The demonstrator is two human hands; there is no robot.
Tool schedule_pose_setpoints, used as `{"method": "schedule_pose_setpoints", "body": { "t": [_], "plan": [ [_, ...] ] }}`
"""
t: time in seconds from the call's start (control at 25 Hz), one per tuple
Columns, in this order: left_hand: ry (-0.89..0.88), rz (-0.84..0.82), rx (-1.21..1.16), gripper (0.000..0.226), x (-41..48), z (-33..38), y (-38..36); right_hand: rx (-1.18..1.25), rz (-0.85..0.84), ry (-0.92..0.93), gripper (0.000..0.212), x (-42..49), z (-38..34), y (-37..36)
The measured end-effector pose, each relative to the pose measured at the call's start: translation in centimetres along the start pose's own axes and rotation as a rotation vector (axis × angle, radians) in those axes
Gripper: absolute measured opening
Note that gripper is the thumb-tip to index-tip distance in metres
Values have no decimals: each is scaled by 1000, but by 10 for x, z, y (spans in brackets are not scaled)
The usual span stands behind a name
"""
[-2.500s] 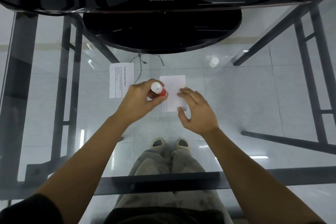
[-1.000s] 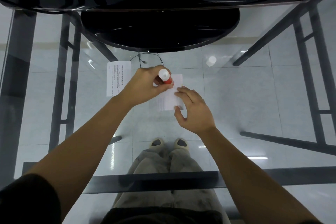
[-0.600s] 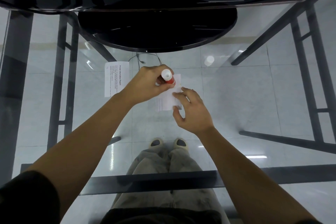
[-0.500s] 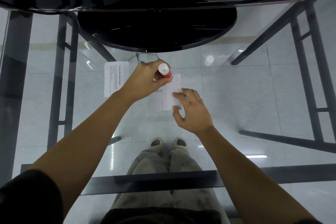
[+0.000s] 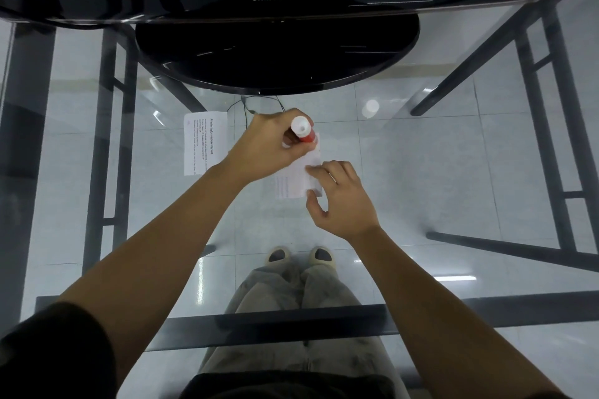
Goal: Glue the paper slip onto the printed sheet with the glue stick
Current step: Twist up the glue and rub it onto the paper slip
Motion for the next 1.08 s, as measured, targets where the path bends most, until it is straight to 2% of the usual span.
{"method": "schedule_pose_setpoints", "body": {
  "t": [0.08,0.24,0.4,0.6,0.92,1.08],
  "plan": [
    [-28,-49,-6,26,-3,6,-7,0,1,-3,43,0,0,0],
    [7,54,-24,25,8,0,8,-3,16,10,42,0,-2,1],
    [-35,-53,-13,26,1,11,-10,-5,27,22,42,1,-2,1],
    [88,189,-43,25,2,3,17,-8,27,18,41,0,-1,1],
    [141,136,-36,21,-40,-3,20,-18,30,18,41,-1,-5,4],
    [141,95,21,23,-40,-5,13,92,-28,-43,43,2,-2,6]
  ]
}}
Point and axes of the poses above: each hand's wrist, its own x-axis towards the middle knuckle, its own y-axis out of the back of the hand, z = x × y, the point moved 10 cm from there along x, towards the middle knuckle, and after that the axes turned 9 degrees about z, right-handed, at the moved point
